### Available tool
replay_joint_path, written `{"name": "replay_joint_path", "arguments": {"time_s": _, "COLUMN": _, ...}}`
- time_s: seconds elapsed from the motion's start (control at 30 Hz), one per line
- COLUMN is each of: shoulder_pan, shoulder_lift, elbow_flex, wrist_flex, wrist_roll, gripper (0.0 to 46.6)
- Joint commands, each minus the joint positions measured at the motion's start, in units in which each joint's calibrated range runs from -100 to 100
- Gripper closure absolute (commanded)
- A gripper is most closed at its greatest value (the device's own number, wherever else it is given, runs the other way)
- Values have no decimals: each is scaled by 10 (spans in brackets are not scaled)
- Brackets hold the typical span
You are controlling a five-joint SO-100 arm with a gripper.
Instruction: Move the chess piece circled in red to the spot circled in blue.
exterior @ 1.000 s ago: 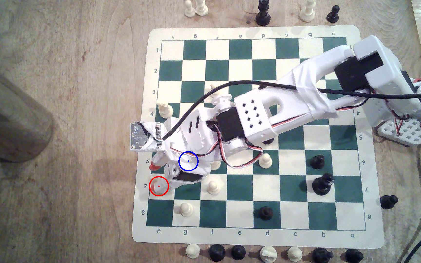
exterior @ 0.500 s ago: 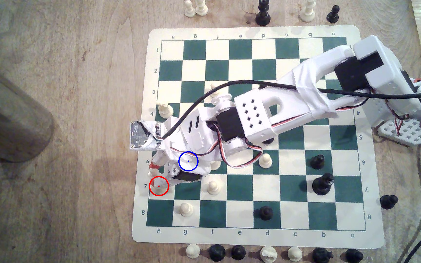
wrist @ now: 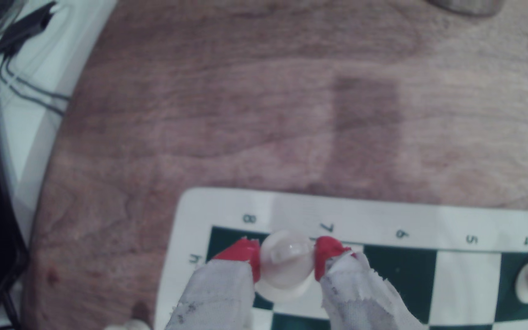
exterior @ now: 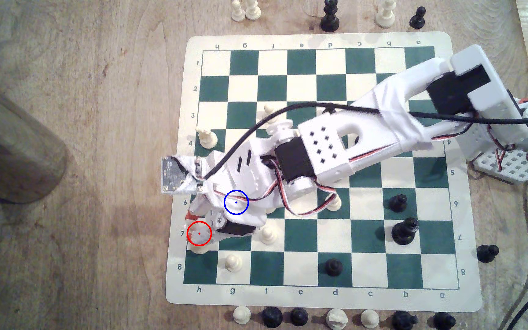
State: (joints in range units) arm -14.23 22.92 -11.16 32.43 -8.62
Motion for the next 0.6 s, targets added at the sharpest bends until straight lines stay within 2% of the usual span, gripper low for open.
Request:
{"name": "replay_joint_path", "arguments": {"time_s": 0.0, "shoulder_pan": 1, "shoulder_lift": -95, "elbow_flex": -32, "wrist_flex": 4, "wrist_roll": -3, "gripper": 464}}
{"name": "replay_joint_path", "arguments": {"time_s": 0.57, "shoulder_pan": 7, "shoulder_lift": -143, "elbow_flex": 19, "wrist_flex": 4, "wrist_roll": -1, "gripper": 464}}
